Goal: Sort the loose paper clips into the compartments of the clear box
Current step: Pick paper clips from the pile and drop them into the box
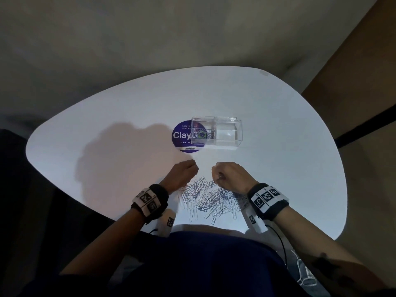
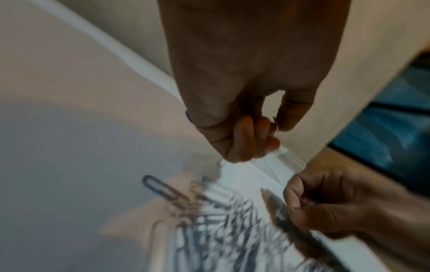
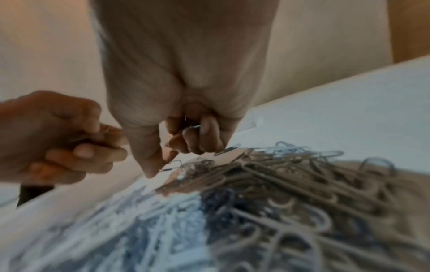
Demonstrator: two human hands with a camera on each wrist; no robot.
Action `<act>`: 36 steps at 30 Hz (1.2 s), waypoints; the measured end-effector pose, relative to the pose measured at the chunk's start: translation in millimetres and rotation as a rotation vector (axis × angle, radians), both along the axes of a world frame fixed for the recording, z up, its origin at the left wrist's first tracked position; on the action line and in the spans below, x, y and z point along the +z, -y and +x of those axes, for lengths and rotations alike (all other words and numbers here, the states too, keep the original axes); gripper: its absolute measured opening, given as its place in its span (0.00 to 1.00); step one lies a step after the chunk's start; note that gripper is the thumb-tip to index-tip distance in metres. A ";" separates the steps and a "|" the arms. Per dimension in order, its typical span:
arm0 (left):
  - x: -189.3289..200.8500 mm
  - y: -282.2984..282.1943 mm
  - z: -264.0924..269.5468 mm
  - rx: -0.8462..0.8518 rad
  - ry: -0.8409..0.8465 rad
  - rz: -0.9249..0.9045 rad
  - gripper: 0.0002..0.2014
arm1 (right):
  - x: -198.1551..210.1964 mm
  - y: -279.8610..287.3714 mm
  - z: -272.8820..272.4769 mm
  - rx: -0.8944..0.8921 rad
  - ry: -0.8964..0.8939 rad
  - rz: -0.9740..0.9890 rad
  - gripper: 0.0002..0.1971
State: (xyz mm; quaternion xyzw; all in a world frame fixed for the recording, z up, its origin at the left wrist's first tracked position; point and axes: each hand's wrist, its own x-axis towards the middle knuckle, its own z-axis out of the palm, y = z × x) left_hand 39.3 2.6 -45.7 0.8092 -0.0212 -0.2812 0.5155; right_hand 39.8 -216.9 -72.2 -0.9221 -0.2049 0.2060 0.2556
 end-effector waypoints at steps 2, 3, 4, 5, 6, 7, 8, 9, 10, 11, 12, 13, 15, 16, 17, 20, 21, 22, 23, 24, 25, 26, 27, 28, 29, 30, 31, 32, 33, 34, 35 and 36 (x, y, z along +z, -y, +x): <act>5.7 -3.3 6.0 0.103 -0.147 -0.157 0.12 | 3.7 1.9 0.7 -0.104 -0.121 0.175 0.10; 7.3 -5.9 9.4 0.139 -0.194 -0.192 0.12 | 7.4 2.8 1.1 -0.187 -0.202 0.289 0.09; 11.4 -7.4 11.9 0.152 -0.215 -0.191 0.12 | 11.2 3.7 1.6 -0.271 -0.284 0.383 0.09; 15.0 -8.4 14.5 0.149 -0.219 -0.176 0.12 | 14.9 4.3 2.4 -0.351 -0.351 0.453 0.11; 20.5 -7.5 17.4 0.123 -0.219 -0.148 0.12 | 17.0 5.0 4.0 -0.420 -0.412 0.503 0.10; 25.4 -6.4 23.2 0.083 -0.204 -0.121 0.11 | 18.8 5.9 5.6 -0.484 -0.478 0.541 0.08; 32.6 -4.6 30.8 0.007 -0.122 -0.063 0.09 | 21.1 6.8 7.3 -0.543 -0.551 0.575 0.03; 43.1 -1.0 38.4 -0.058 0.016 0.011 0.08 | 23.1 7.1 9.0 -0.600 -0.619 0.603 0.03; 53.2 4.1 47.3 -0.114 0.184 0.099 0.08 | 24.5 6.9 11.0 -0.658 -0.681 0.630 0.08; 65.3 8.4 59.8 -0.149 0.175 0.098 0.08 | 26.9 6.1 12.9 -0.710 -0.735 0.647 0.11; 70.6 9.9 71.4 -0.242 0.258 0.113 0.07 | 30.5 4.6 14.3 -0.741 -0.778 0.660 0.13; 69.6 15.7 80.3 -0.281 0.407 0.157 0.07 | 34.5 2.8 15.5 -0.758 -0.822 0.671 0.14; 72.7 34.7 98.7 -0.139 0.378 0.234 0.05 | 42.2 0.1 17.5 -0.777 -0.914 0.693 0.12; 69.8 43.8 108.3 -0.055 0.388 0.342 0.04 | 46.1 -0.8 18.7 -0.780 -0.941 0.687 0.11; 69.7 51.8 114.1 -0.077 0.297 0.431 0.06 | 49.4 -1.4 19.7 -0.775 -0.954 0.667 0.11; 68.2 62.8 122.2 -0.262 0.248 0.596 0.11 | 62.6 -4.0 26.4 -0.716 -0.910 0.539 0.12; 65.3 62.6 123.0 -0.312 0.271 0.628 0.13 | 67.5 -5.9 30.1 -0.689 -0.878 0.502 0.12; 61.7 61.0 124.1 -0.342 0.280 0.627 0.16 | 73.6 -6.6 35.3 -0.671 -0.845 0.474 0.11; 58.1 57.2 125.1 -0.355 0.288 0.604 0.17 | 80.7 -7.5 41.7 -0.660 -0.814 0.456 0.11; 56.7 52.1 124.5 -0.367 0.319 0.571 0.18 | 87.4 -8.8 49.3 -0.645 -0.784 0.446 0.11; 57.0 47.1 124.5 -0.357 0.346 0.528 0.19 | 93.0 -11.0 58.5 -0.626 -0.751 0.436 0.10; 58.8 40.4 123.1 -0.315 0.393 0.479 0.19 | 98.3 -14.5 68.6 -0.614 -0.714 0.422 0.09; 60.7 34.2 120.5 -0.261 0.458 0.425 0.17 | 102.8 -19.4 78.7 -0.610 -0.669 0.408 0.10; 64.0 29.0 115.3 -0.199 0.541 0.389 0.15 | 105.7 -26.1 90.0 -0.606 -0.622 0.391 0.10; 65.3 23.1 110.6 -0.117 0.603 0.347 0.14 | 107.6 -33.9 101.5 -0.594 -0.575 0.372 0.09; 68.0 15.9 104.9 -0.041 0.603 0.331 0.13 | 107.9 -43.0 112.2 -0.569 -0.521 0.343 0.08; 69.4 10.7 98.4 0.029 0.552 0.319 0.13 | 106.8 -50.8 122.5 -0.537 -0.459 0.300 0.07; 67.9 3.7 91.1 0.068 0.509 0.340 0.11 | 104.0 -58.6 131.2 -0.491 -0.394 0.249 0.06; 65.1 -3.7 83.0 0.094 0.496 0.336 0.10 | 100.7 -65.0 137.3 -0.442 -0.339 0.200 0.08; 62.5 -10.6 73.5 0.094 0.505 0.346 0.09 | 97.5 -69.5 141.1 -0.400 -0.305 0.161 0.10; 56.4 -17.9 64.8 0.086 0.511 0.354 0.08 | 94.6 -71.9 143.7 -0.358 -0.282 0.131 0.12; 52.2 -24.5 54.7 0.084 0.511 0.357 0.08 | 92.2 -73.0 144.7 -0.319 -0.261 0.106 0.12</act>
